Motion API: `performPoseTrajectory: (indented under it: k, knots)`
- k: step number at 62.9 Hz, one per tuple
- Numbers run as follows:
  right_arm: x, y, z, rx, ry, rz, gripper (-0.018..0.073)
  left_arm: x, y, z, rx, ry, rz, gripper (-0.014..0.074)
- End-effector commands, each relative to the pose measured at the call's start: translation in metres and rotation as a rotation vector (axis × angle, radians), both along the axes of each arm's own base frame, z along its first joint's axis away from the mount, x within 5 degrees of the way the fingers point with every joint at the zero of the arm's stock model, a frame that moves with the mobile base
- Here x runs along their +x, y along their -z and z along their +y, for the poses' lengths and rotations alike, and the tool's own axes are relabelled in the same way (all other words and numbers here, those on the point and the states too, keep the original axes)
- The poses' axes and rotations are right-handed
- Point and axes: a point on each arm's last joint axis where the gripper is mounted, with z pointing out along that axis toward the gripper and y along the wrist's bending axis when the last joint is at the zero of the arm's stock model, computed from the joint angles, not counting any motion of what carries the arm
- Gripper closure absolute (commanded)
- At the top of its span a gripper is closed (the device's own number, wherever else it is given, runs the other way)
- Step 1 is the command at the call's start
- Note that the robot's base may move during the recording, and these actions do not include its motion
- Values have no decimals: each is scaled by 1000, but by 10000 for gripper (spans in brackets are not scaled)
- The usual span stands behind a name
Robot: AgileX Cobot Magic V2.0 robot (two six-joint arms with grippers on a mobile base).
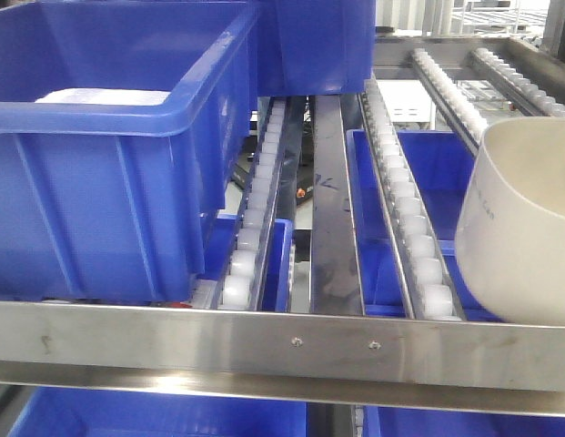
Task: Move white bin to right shelf second layer
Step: 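Move the held white bin over the shelf's roller lane with the right gripper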
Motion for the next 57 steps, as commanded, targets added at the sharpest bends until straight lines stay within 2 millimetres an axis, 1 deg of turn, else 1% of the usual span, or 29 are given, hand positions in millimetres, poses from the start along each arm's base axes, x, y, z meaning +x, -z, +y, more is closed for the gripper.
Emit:
performPoseTrajectory:
  k: [1, 7, 11, 15, 22, 26, 36, 43, 48, 53, 57]
  knots:
    - [6, -19, -1, 2, 6, -120, 468, 0, 1, 0, -11, -2, -72, 512]
    - [4, -18, 0, 18, 13, -97, 386, 0, 1, 0, -11, -2, -72, 512]
    - [3, -17, 0, 30, 18, -86, 307, 0, 1, 0, -11, -2, -72, 512]
    - [4, -18, 1, 44, 25, -86, 267, 0, 1, 0, -11, -2, -72, 512]
    - [3, -21, 2, 68, 34, -81, 261, 0, 1, 0, -11, -2, -72, 512]
    - [3, -28, 3, 87, 40, -92, 261, 0, 1, 0, -11, -2, -72, 512]
    - [0, -55, 3, 95, 32, -145, 261, 0, 1, 0, -11, -2, -72, 512]
    - [-10, -73, 4, 60, -13, -192, 262, 0, 1, 0, -11, -2, -72, 512]
    - [-21, -83, 3, 19, -56, -228, 302, 0, 1, 0, -11, -2, -72, 512]
    - [-33, -86, 3, -22, -96, -253, 411, 0, 1, 0, -11, -2, -72, 512]
    - [-45, -83, 3, -37, -108, -267, 496, 0, 1, 0, -11, -2, -72, 512]
